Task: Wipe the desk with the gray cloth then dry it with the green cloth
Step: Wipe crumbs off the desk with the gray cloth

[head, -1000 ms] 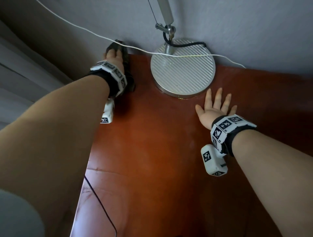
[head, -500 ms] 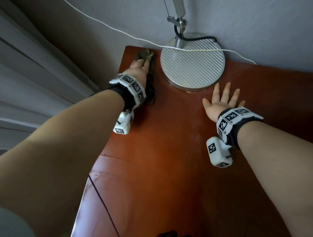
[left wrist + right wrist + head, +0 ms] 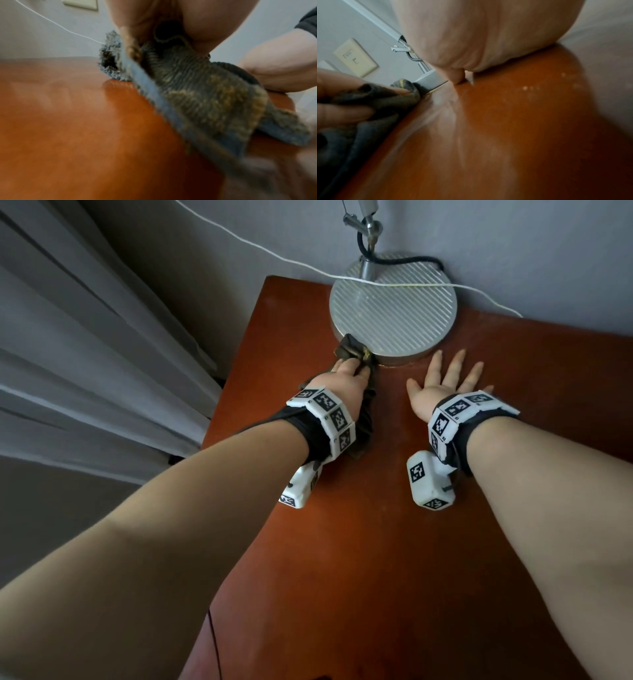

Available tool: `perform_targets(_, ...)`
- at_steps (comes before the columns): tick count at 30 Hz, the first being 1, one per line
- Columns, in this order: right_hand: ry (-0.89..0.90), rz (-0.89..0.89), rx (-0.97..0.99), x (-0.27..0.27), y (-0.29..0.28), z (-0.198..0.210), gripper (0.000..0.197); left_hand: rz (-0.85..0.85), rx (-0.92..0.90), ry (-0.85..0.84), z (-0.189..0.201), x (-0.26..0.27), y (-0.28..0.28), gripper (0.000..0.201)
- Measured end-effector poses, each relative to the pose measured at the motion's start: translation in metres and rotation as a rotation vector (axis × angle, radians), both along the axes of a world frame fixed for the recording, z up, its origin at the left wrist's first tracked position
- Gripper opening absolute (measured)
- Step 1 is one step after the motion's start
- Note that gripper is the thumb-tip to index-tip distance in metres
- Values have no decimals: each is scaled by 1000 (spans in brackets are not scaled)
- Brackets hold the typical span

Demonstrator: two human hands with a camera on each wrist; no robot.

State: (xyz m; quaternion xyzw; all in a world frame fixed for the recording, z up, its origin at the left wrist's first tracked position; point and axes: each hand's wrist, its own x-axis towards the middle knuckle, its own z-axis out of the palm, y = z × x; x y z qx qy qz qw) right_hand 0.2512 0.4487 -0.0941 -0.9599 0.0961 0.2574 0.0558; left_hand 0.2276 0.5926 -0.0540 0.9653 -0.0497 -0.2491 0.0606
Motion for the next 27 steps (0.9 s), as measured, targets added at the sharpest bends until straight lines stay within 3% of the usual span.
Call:
perform_targets(6,7,-23,178,1,-20,16,57,-101,-74,15,2,-8,-3,58)
perform_targets(10,-182,-133,335,-7,-18,48,53,18,-289,-122,16,-26,32,57)
perform_targets(13,-247,101,323,-26,24,60,60,287,-270,-208,11,-38,77,56)
perform_targets(15,-171,287,261,-39,59,54,69,366,-144,-122,3,-49,95,59)
perform_targets(19,-63,441,95,-46,85,27,69,232,10,-53,-12,-58,92,62)
perform_targets(27,-109,655,175,-26,12,25,62,124,35,-60,-18,-43,38,61)
